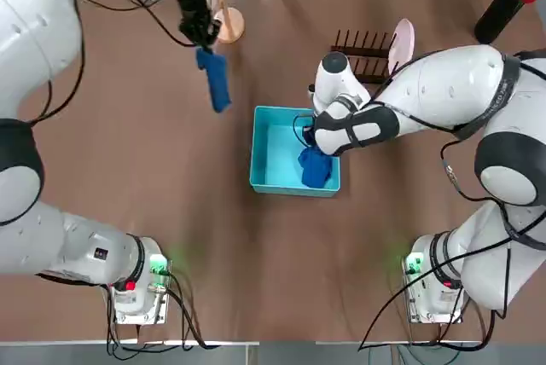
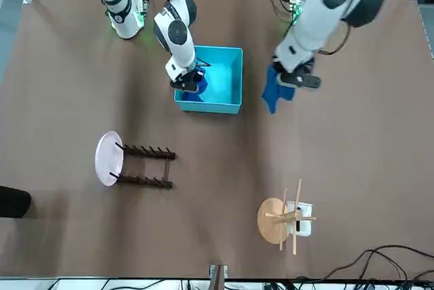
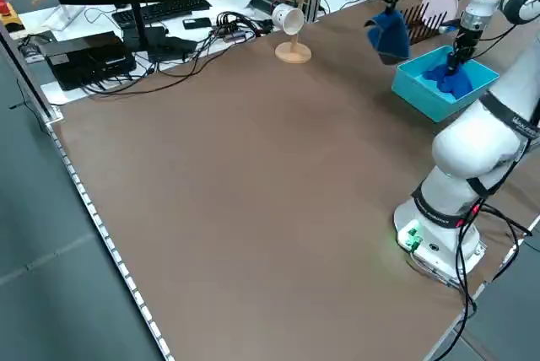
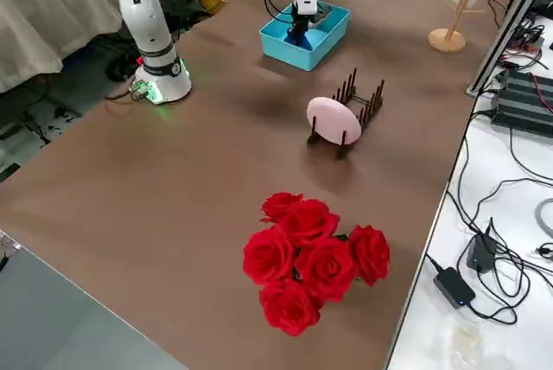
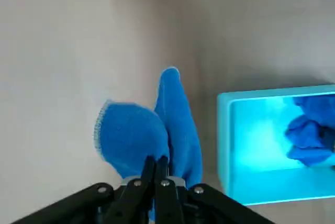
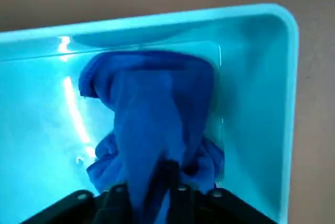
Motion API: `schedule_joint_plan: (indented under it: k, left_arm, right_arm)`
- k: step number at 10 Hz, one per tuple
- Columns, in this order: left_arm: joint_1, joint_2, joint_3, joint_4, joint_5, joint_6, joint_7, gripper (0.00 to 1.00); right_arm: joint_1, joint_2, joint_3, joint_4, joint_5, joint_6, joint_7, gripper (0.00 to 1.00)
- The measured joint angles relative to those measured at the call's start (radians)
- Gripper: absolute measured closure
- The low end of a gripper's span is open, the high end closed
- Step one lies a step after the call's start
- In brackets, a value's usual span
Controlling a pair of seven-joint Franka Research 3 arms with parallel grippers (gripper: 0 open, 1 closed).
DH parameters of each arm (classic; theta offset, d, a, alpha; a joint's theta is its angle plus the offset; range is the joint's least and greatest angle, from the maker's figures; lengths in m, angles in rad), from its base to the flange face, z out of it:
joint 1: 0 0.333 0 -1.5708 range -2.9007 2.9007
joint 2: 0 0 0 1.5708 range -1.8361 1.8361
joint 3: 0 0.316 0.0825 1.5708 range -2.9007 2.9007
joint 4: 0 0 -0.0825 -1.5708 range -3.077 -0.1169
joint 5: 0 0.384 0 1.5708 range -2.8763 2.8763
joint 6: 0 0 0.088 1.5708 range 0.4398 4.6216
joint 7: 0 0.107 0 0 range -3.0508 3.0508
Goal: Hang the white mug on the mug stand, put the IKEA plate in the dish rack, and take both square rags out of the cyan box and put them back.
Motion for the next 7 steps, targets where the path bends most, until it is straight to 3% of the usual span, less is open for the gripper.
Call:
schedule_joint_plan:
  k: [1,4,7]
  left_arm:
    - [0.001,0.025,-0.052,0.004,0.0,0.051,-0.066,0.97]
    - [-0.001,0.122,-0.186,0.011,0.0,0.171,-0.213,0.97]
    - [-0.01,0.228,-0.264,0.011,0.028,0.201,-0.273,0.97]
  right_arm:
    - [-0.003,-0.009,-0.004,0.014,0.0,-0.036,0.001,0.96]
    - [-0.061,-0.072,-0.012,0.113,0.0,-0.254,-0.002,0.96]
    - [-0.157,-0.14,-0.015,0.246,0.0,-0.489,-0.05,0.96]
